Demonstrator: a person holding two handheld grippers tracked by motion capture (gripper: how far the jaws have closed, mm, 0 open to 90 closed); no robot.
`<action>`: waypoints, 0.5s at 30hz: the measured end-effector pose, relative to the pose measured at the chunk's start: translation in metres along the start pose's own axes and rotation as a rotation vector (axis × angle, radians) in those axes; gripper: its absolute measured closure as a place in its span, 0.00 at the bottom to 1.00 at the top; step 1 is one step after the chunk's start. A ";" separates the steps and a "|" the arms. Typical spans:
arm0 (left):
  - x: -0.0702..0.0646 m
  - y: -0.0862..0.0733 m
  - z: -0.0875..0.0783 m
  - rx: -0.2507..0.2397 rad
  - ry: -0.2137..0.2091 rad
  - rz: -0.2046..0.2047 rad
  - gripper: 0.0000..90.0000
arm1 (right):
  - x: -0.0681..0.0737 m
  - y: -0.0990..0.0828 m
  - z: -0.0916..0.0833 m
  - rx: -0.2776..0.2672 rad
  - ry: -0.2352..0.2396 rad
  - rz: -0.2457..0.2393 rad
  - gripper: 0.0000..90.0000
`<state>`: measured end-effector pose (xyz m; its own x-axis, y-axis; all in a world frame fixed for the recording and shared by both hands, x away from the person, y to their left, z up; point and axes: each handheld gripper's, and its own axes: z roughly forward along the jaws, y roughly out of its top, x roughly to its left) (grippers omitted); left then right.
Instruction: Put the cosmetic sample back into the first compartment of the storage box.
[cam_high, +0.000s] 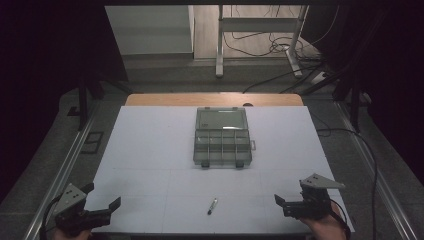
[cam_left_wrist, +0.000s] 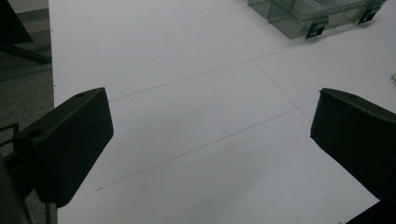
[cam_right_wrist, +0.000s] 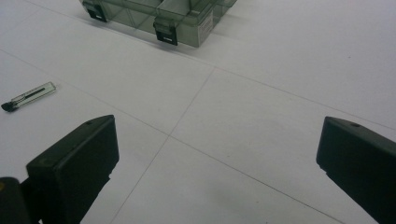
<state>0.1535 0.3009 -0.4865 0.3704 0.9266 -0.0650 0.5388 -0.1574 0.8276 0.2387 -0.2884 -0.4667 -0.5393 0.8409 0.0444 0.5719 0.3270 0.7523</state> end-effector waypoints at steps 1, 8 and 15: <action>0.000 0.000 0.000 0.002 -0.001 0.007 0.00 | 0.000 0.000 0.001 0.003 0.008 -0.004 0.00; -0.003 0.001 0.002 0.021 -0.019 0.047 0.00 | 0.000 0.000 0.000 0.001 0.021 -0.007 0.00; -0.003 0.001 0.002 0.024 -0.024 0.051 0.00 | 0.000 0.001 0.002 0.015 0.032 -0.014 0.00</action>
<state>0.1543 0.2974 -0.4866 0.4154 0.9089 -0.0370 0.5365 -0.2120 0.8168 0.2405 -0.2872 -0.4672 -0.5670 0.8219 0.0552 0.5733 0.3455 0.7429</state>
